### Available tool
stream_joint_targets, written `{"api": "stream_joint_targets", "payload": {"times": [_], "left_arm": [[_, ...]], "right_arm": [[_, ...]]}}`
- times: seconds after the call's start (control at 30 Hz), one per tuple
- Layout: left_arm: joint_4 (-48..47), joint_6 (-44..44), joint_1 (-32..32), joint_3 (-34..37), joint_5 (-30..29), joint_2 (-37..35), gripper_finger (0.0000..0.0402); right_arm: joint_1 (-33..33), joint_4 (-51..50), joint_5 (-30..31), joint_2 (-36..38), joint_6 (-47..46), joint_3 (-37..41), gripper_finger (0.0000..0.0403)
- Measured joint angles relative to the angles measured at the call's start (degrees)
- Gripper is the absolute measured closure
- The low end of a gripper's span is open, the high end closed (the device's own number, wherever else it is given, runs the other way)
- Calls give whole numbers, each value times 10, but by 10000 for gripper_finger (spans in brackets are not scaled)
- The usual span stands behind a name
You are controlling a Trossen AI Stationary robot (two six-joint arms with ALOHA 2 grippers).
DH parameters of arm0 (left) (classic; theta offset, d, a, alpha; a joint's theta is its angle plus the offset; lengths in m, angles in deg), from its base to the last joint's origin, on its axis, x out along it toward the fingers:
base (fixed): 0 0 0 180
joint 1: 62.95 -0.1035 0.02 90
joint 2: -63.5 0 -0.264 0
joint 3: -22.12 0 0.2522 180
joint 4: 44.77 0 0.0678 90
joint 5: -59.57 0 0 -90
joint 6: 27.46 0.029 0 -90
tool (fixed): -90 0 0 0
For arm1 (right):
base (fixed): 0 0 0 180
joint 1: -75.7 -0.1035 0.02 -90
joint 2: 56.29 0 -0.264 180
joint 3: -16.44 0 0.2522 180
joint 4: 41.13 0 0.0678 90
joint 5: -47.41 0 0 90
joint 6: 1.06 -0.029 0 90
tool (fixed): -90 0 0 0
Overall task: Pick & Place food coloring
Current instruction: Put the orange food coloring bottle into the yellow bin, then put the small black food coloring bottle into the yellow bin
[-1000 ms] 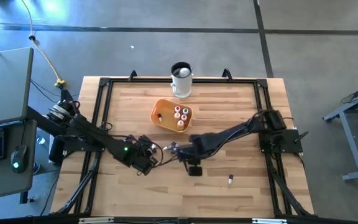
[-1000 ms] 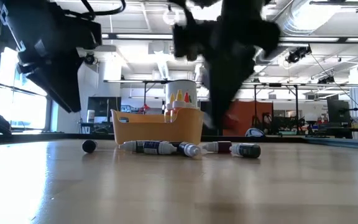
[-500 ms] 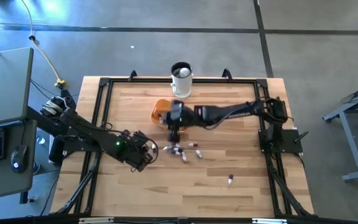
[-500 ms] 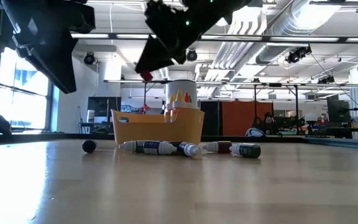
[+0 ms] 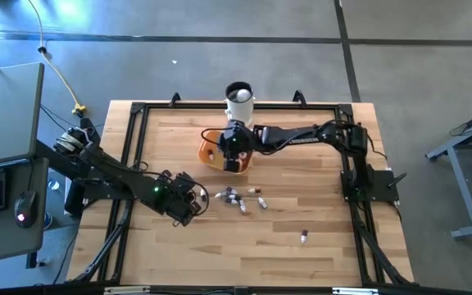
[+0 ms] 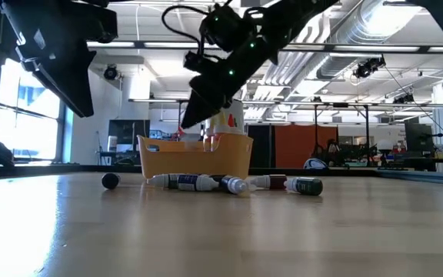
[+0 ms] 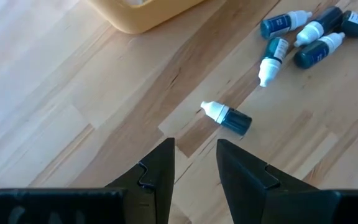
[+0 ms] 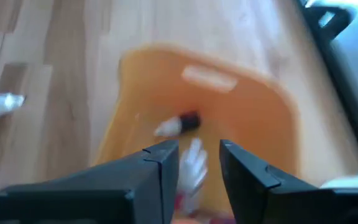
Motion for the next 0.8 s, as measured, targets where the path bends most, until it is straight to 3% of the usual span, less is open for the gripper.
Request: {"api": "stream_joint_targets", "payload": {"times": [0.23, 0.53, 0.8], "left_arm": [[0, 0, 0, 0, -2, 0, 284], [1, -2, 0, 0, -2, 0, 284], [2, -2, 0, 0, -1, 0, 284]], "right_arm": [[-16, -4, 2, 5, 22, -21, 254], [-125, -273, 123, 5, 65, -152, 242], [-219, -522, 103, 6, -129, -228, 242]]}}
